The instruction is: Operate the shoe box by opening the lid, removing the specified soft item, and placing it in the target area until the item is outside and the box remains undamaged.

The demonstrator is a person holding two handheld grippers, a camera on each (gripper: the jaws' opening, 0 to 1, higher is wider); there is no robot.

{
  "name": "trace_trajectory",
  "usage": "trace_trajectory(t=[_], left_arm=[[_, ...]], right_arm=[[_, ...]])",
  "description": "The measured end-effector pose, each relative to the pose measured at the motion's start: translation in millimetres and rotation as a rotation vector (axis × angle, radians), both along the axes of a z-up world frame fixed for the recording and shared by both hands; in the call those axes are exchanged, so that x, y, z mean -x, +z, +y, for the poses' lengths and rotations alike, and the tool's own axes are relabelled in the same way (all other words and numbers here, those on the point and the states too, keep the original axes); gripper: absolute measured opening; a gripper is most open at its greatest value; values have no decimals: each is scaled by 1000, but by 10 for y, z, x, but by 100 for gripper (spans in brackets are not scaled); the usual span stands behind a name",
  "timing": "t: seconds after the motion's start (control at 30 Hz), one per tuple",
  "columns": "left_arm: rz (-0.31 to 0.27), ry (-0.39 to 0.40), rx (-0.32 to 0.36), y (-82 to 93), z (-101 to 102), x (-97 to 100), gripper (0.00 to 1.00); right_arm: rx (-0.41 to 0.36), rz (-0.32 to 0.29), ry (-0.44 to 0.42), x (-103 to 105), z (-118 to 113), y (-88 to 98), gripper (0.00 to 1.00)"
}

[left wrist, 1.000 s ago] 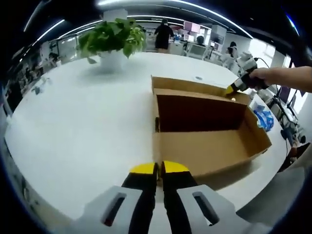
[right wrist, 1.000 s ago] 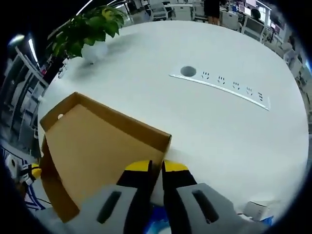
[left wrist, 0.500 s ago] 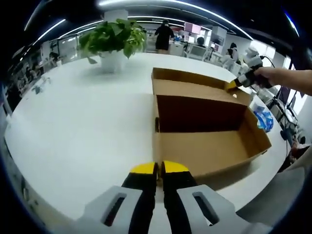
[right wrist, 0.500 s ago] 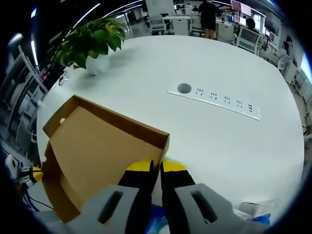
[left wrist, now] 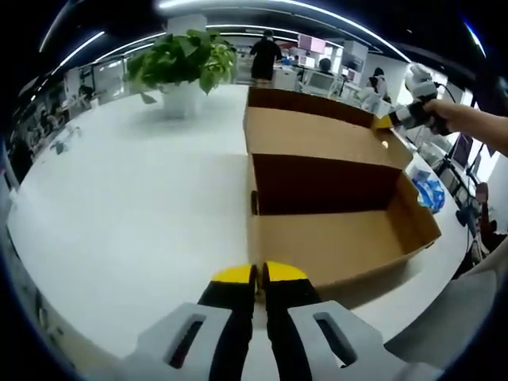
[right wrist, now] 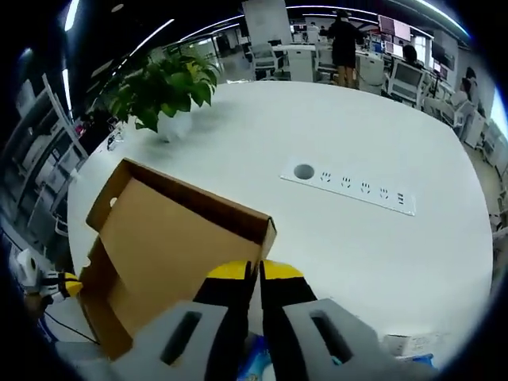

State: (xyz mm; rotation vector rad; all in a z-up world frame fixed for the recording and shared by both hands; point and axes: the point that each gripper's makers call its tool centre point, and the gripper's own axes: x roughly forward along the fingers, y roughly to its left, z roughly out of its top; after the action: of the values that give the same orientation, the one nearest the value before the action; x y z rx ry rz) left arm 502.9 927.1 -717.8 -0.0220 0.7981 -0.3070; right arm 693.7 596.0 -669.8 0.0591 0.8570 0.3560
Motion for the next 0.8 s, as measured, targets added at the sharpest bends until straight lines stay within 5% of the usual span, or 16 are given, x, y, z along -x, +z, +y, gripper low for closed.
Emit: trace_trajectory(t=[0.8], left_arm=[[9,-16,30,5,4,14,1]], right_arm=[[-24,-189,79,411,133,559,2]])
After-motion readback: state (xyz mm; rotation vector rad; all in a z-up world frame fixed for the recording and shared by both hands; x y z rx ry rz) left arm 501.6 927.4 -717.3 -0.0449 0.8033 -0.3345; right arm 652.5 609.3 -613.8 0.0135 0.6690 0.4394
